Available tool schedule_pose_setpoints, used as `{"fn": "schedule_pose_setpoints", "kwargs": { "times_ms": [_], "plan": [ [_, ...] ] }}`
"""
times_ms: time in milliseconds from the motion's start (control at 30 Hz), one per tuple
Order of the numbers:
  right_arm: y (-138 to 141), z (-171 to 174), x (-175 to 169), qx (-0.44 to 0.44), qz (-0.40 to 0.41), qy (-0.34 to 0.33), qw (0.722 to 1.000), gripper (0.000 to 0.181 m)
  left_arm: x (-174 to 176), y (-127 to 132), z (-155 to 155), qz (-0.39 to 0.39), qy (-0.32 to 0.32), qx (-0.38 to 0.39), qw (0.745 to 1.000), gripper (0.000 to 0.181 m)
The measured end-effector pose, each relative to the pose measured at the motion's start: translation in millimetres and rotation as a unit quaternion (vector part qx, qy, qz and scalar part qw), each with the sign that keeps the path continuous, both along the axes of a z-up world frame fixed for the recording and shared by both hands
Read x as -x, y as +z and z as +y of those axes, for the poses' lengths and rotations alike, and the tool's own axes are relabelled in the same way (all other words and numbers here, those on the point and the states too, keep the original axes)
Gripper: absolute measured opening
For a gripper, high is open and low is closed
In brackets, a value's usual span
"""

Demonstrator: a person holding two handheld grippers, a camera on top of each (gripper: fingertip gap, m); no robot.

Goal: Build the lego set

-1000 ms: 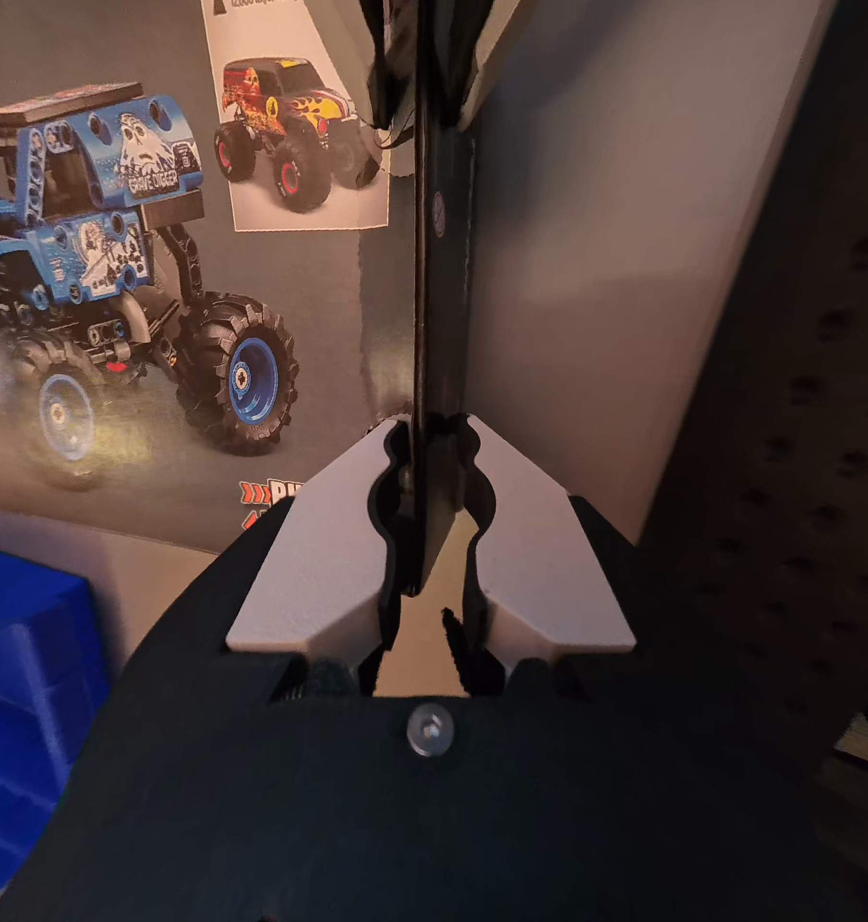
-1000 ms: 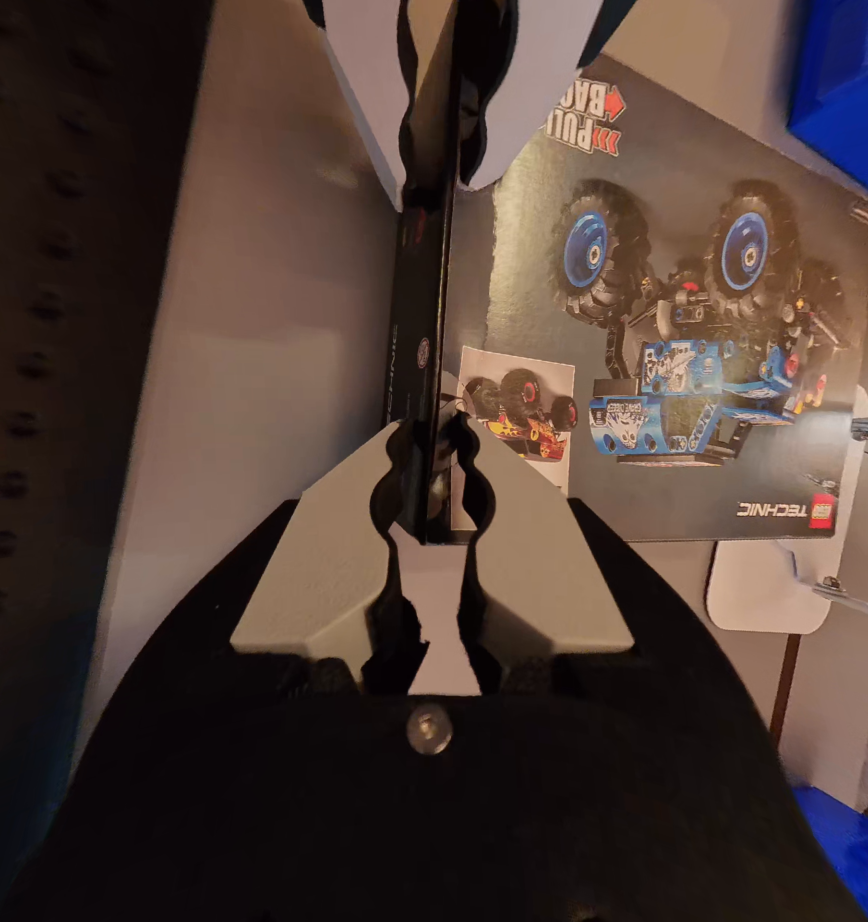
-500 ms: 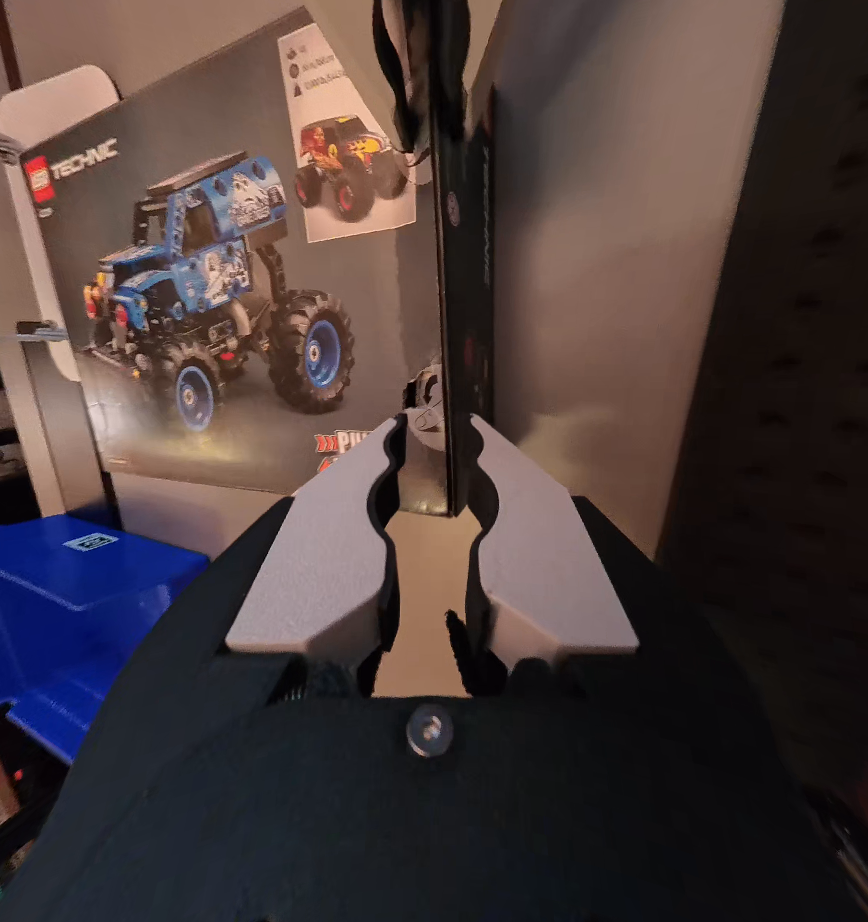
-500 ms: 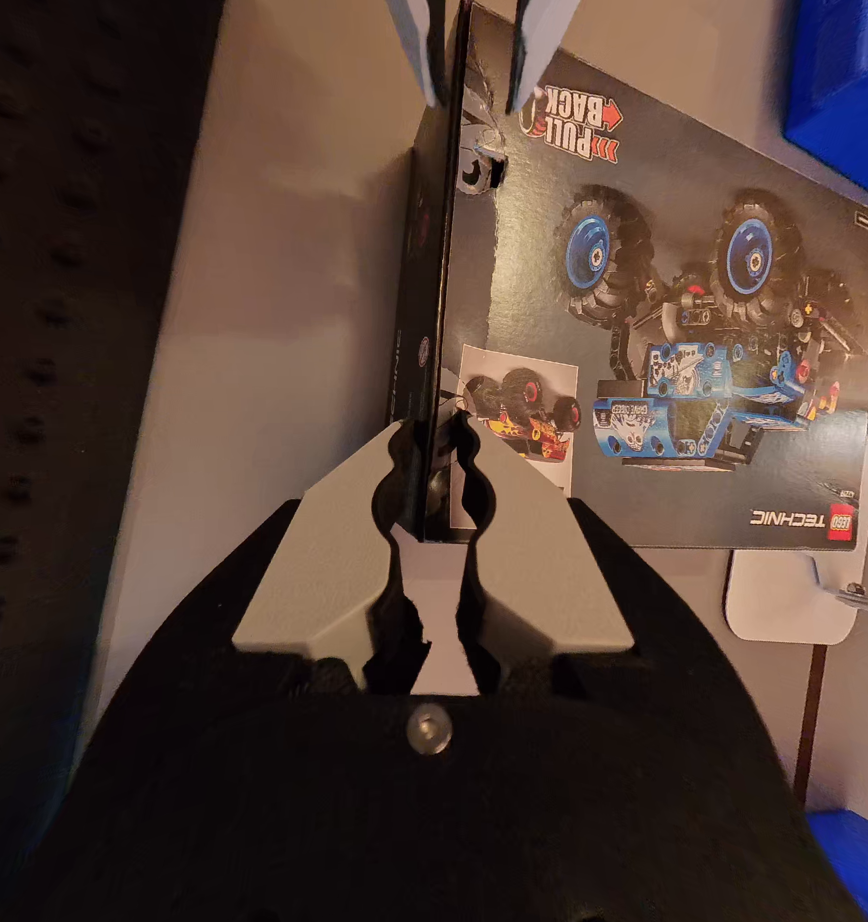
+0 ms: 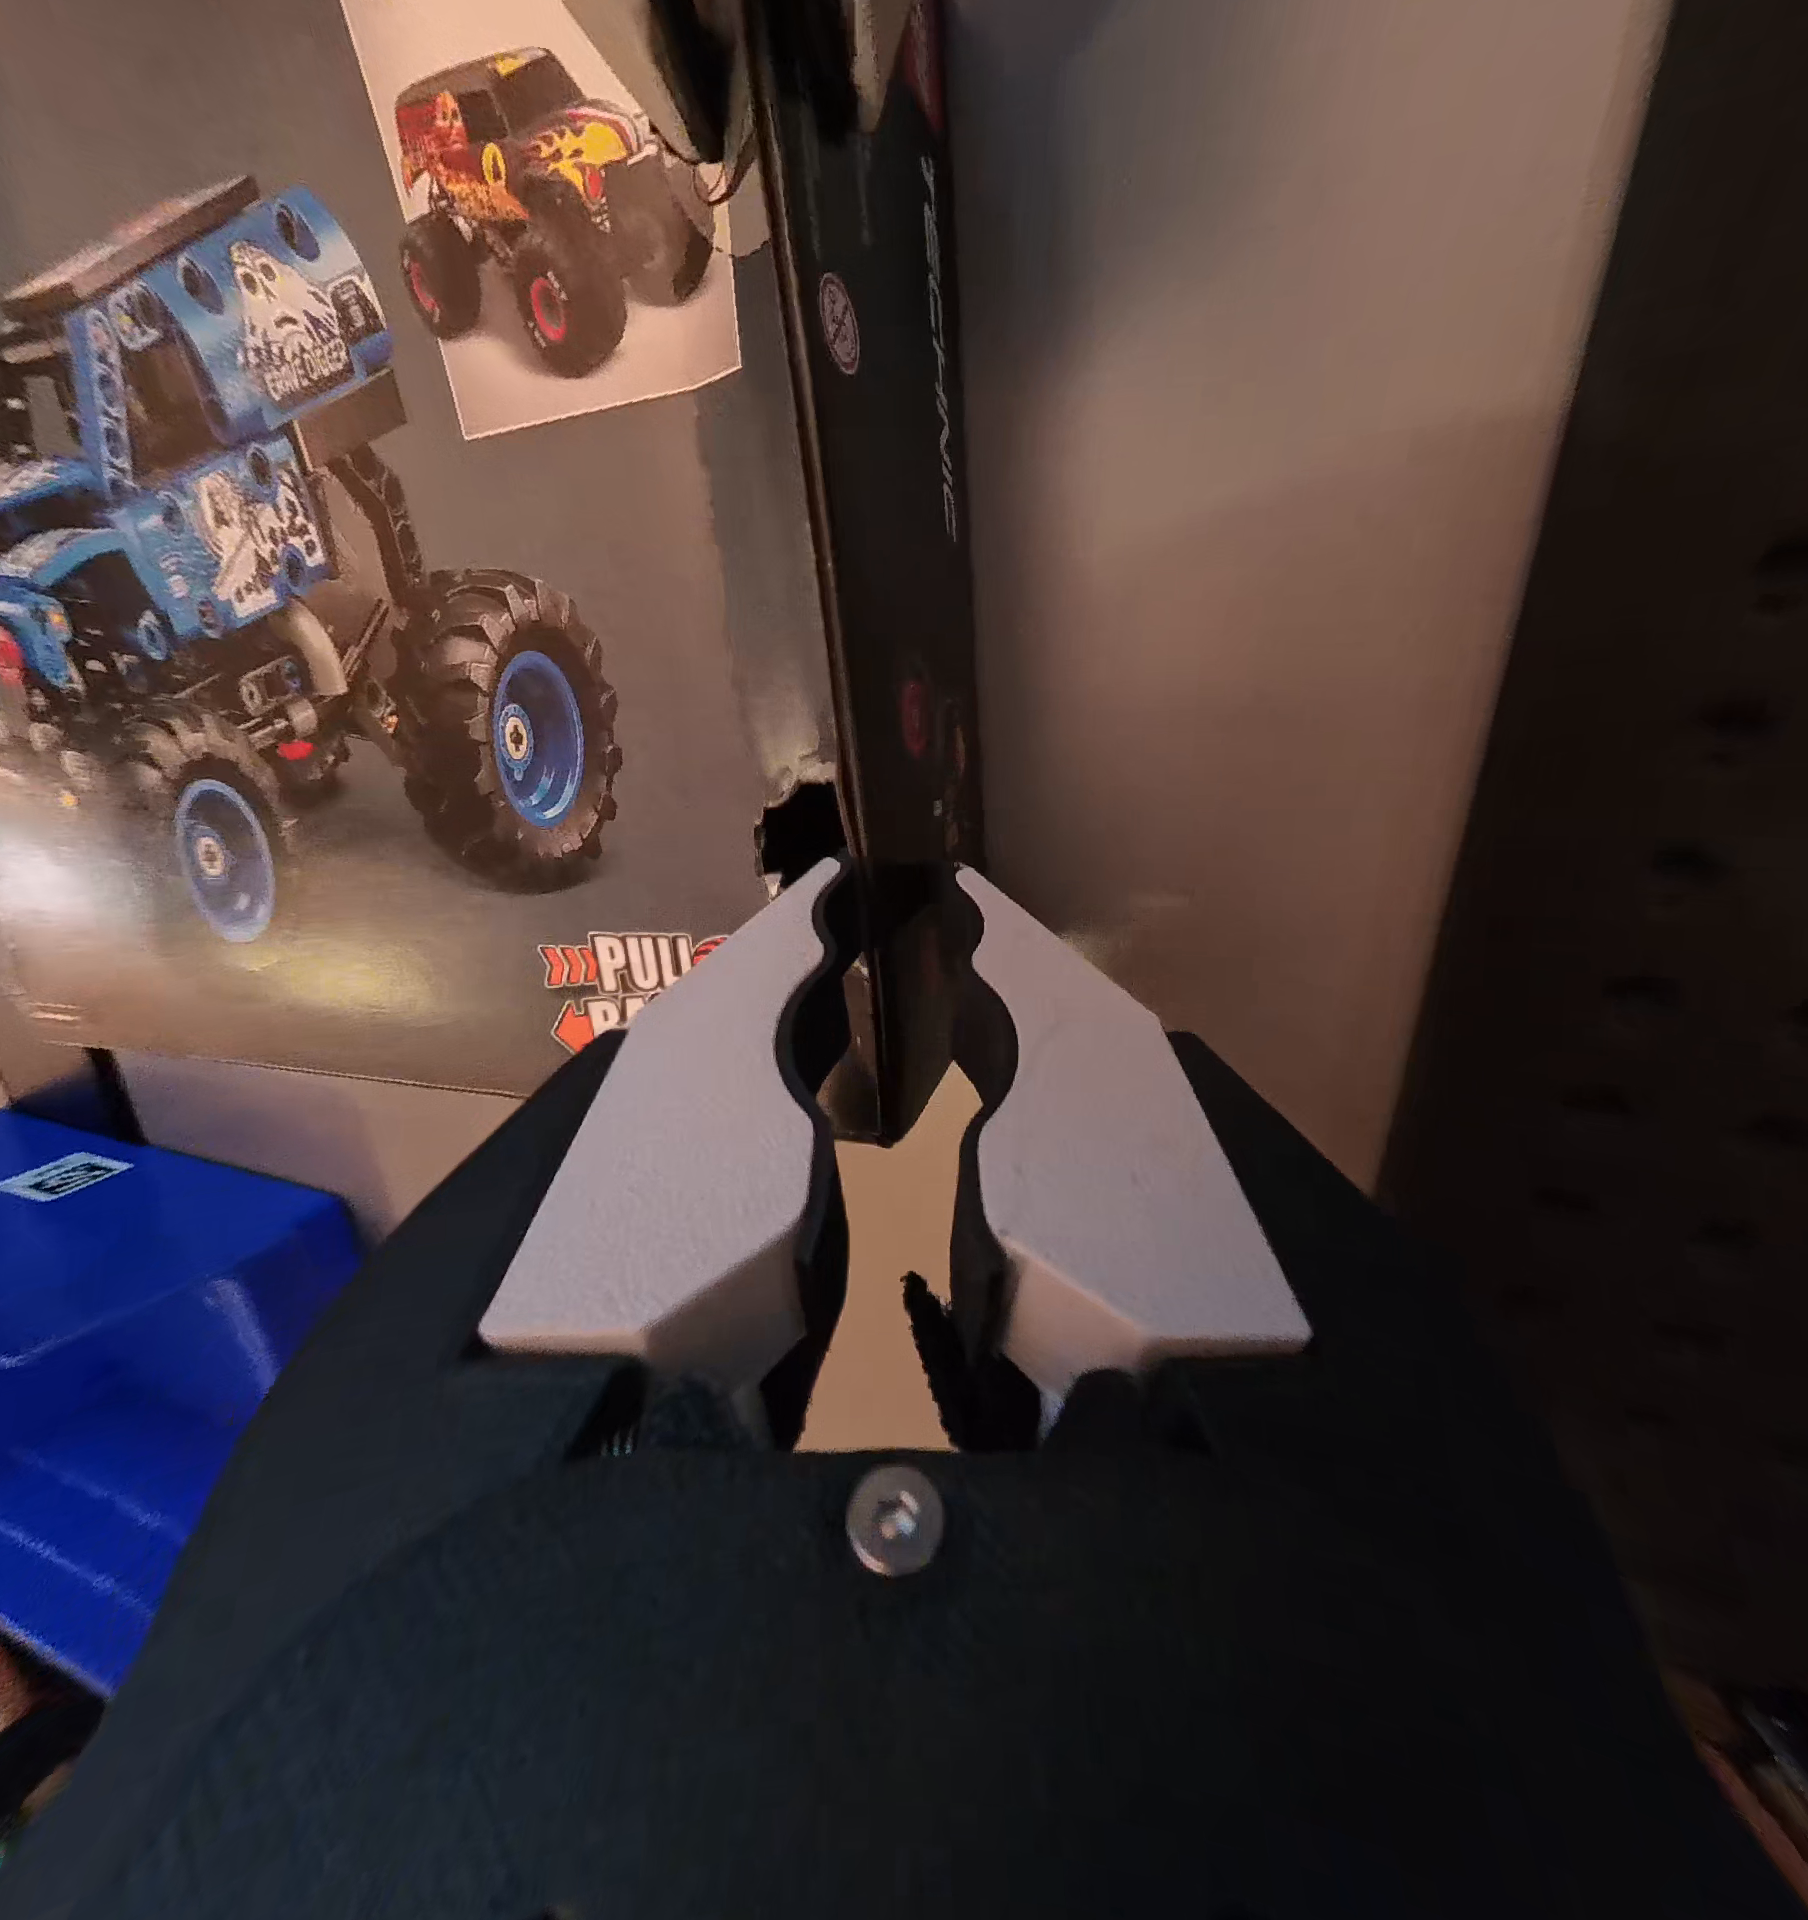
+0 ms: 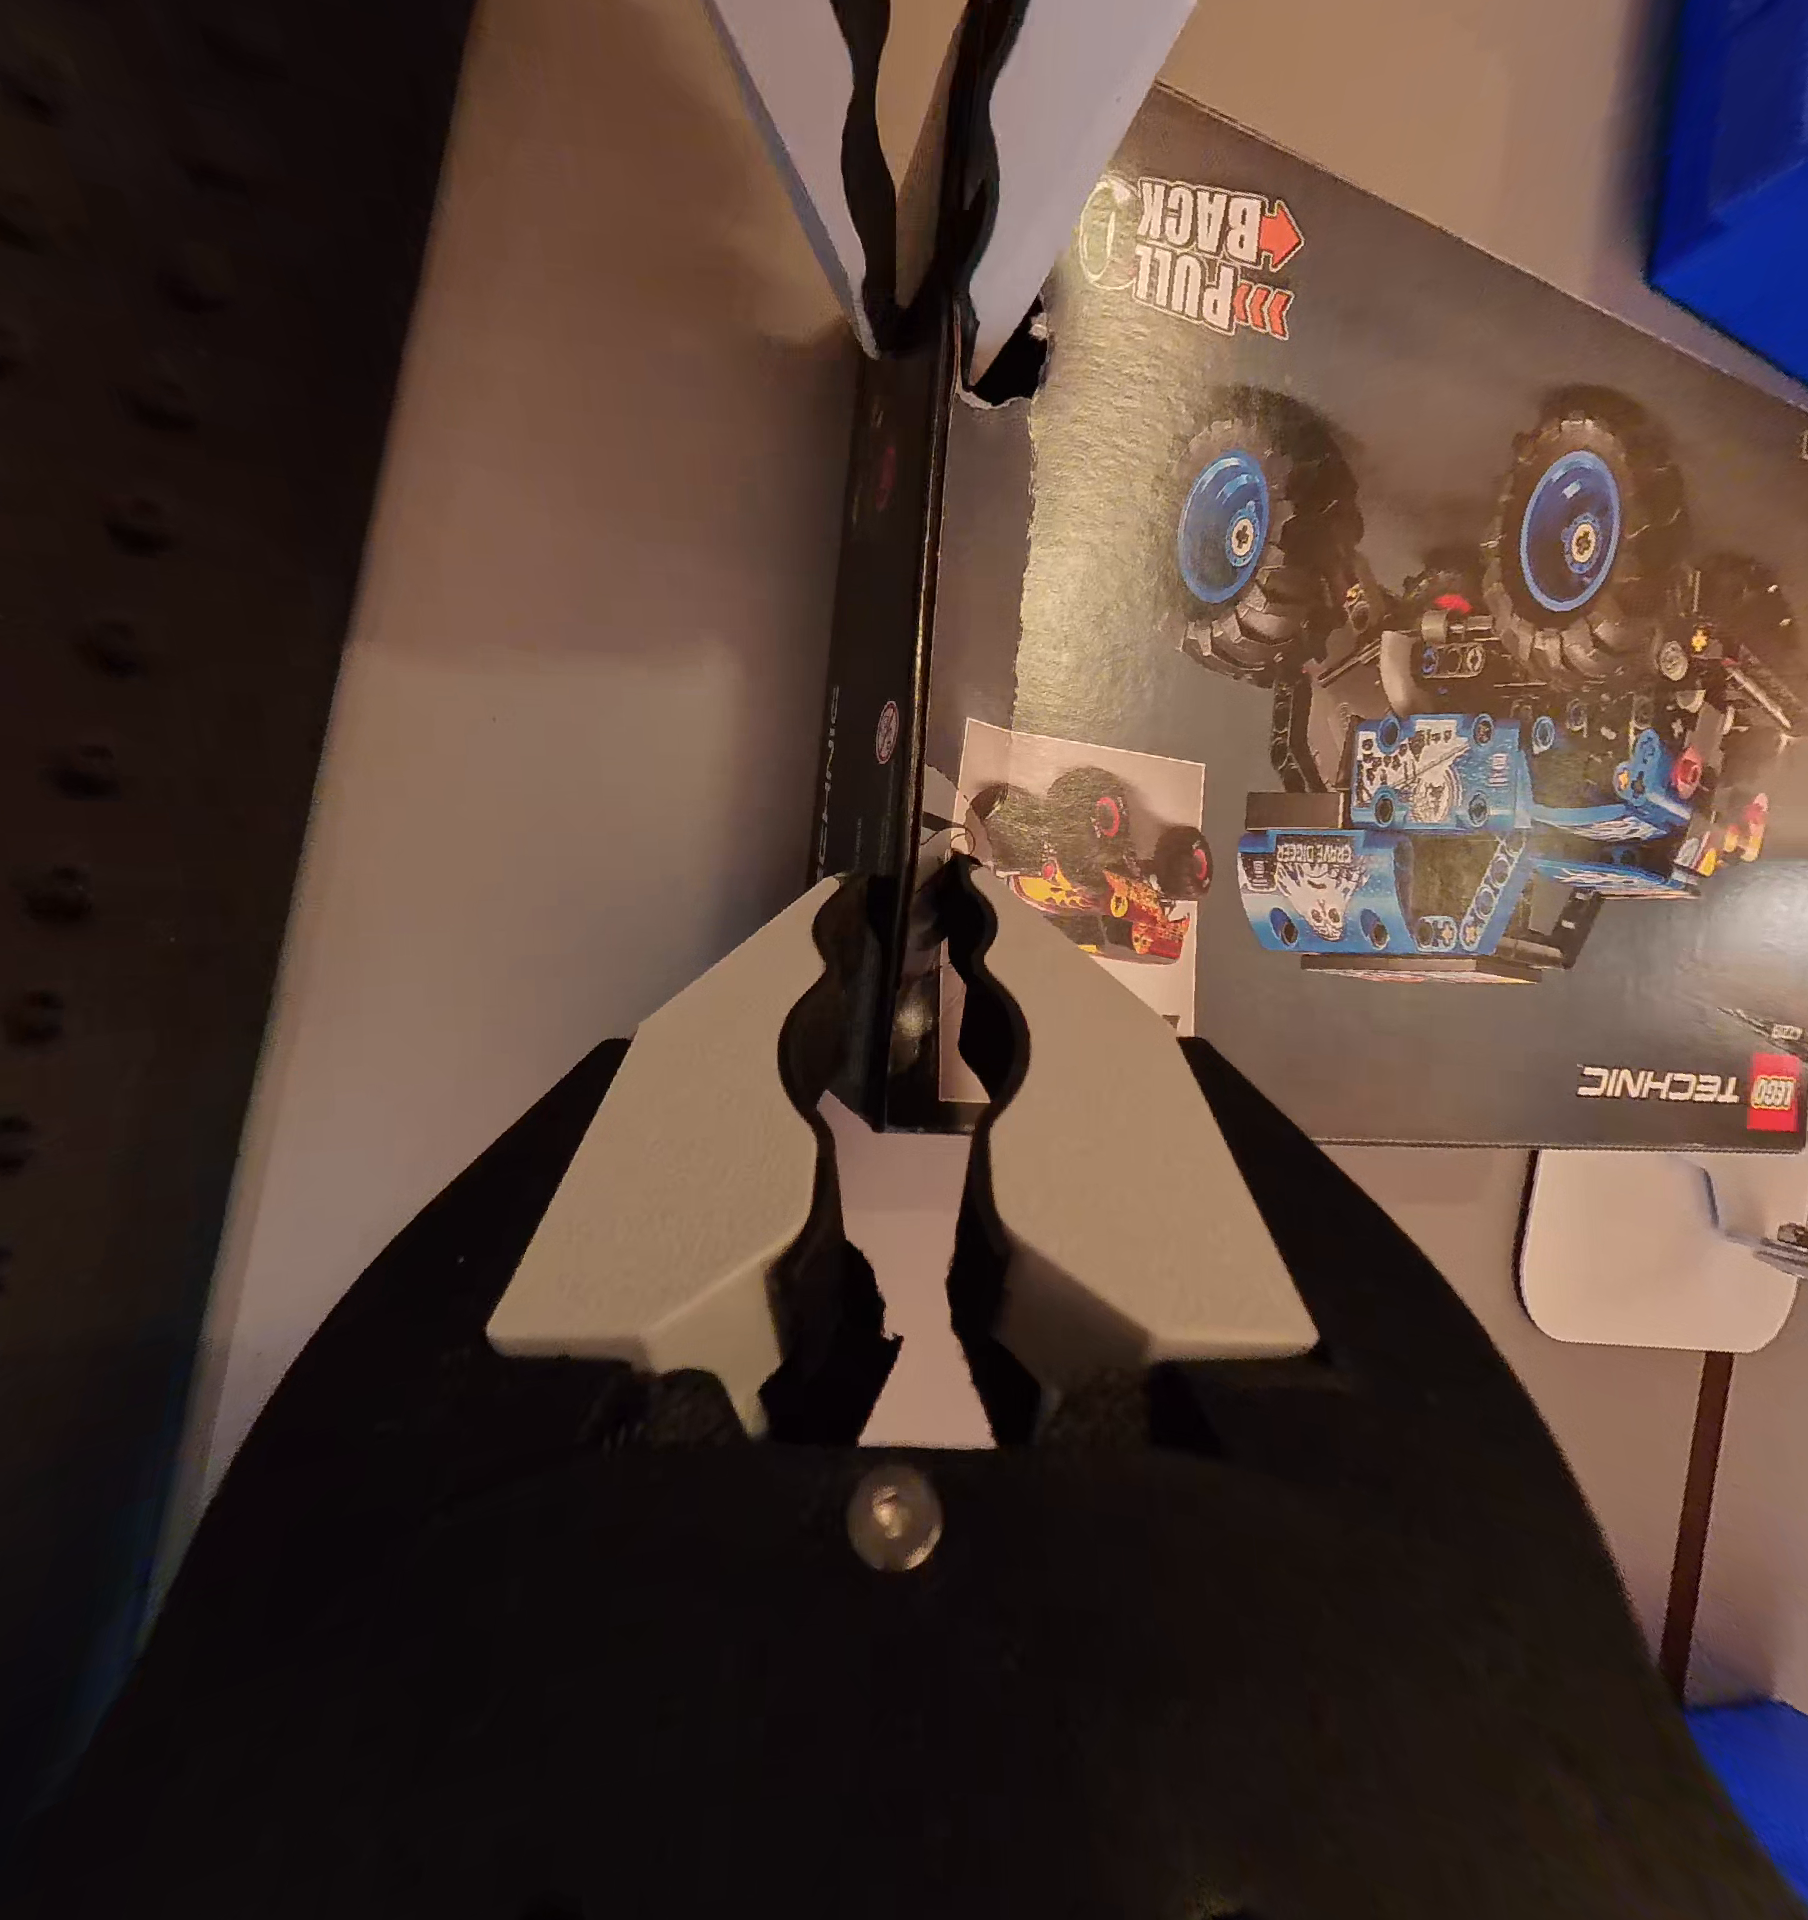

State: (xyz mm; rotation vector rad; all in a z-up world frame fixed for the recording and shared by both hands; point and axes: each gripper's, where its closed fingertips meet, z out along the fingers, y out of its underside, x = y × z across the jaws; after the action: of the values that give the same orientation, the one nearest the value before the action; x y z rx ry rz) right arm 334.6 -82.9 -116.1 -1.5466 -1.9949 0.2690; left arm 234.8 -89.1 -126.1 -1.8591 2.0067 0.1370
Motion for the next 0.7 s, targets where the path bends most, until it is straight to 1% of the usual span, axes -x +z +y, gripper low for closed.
{"fn": "schedule_pose_setpoints", "kwargs": {
  "times_ms": [67, 167, 200, 233, 333, 400, 533, 700],
  "plan": [
    [-0.3, -0.2, 0.1, 0.0, 0.0, 0.0, 1.0, 0.014, -1.1, -1.7, -1.4, -0.006, 0.01, 0.035, 0.999, 0.01],
    [-0.5, -0.5, 0.5, 0.007, 0.005, -0.003, 1.0, 0.013, -5.4, -5.9, -5.0, -0.048, 0.031, 0.122, 0.991, 0.006],
    [-0.3, -0.6, 0.6, 0.014, 0.009, -0.005, 1.0, 0.014, -6.6, -5.5, -5.4, -0.064, 0.036, 0.142, 0.987, 0.005],
    [0.1, -0.8, 1.0, 0.021, 0.015, -0.007, 1.0, 0.014, -6.8, -5.4, -5.3, -0.063, 0.039, 0.146, 0.986, 0.005],
    [3.0, 1.5, -0.4, 0.022, 0.018, -0.02, 0.999, 0.015, -9.9, -4.9, -4.6, -0.05, 0.041, 0.123, 0.99, 0.008],
    [2.4, 2.7, -0.9, -0.008, 0.003, -0.029, 1.0, 0.015, -10.7, -5.1, -4.4, -0.049, 0.041, 0.105, 0.992, 0.009],
    [-1.6, 2.8, -0.4, -0.048, -0.02, -0.022, 0.998, 0.015, -12.5, -5.5, -4.5, -0.072, 0.041, 0.107, 0.991, 0.009],
    [-6.4, 1.8, 0.7, -0.029, -0.058, -0.004, 0.998, 0.012, -14.2, -6.1, -3.0, -0.081, 0.041, 0.096, 0.991, 0.007]
  ]
}}
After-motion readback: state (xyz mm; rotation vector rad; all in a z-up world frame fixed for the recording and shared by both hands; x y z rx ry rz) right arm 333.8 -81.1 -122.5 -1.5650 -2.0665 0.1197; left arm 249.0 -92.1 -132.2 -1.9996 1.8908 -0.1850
